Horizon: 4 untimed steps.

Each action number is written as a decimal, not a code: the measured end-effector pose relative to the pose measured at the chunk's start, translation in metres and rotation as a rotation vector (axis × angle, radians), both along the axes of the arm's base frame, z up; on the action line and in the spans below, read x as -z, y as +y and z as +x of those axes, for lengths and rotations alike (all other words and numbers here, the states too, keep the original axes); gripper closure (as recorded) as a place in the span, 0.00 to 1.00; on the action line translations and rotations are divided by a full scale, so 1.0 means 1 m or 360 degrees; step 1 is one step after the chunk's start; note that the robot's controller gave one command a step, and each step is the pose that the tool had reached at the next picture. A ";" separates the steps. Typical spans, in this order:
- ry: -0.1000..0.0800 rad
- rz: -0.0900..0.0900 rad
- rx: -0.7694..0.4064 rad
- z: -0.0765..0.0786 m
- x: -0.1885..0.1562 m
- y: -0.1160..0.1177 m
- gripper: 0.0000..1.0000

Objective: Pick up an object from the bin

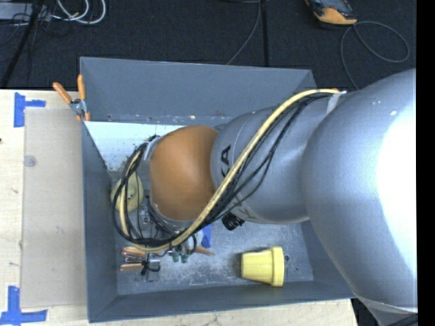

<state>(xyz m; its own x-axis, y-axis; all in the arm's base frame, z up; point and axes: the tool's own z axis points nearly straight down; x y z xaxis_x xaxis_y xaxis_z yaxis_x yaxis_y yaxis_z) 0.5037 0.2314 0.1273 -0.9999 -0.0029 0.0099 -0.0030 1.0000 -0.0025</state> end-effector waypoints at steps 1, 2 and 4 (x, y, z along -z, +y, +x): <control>-0.0011 0.0003 0.0006 0.002 -0.004 -0.001 0.00; 0.0007 0.0005 -0.0561 -0.016 0.058 -0.034 1.00; 0.0019 0.0003 -0.0577 -0.022 0.009 -0.037 1.00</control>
Offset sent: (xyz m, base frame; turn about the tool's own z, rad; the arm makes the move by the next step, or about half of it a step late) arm -0.0157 -0.0332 -0.0573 -0.3558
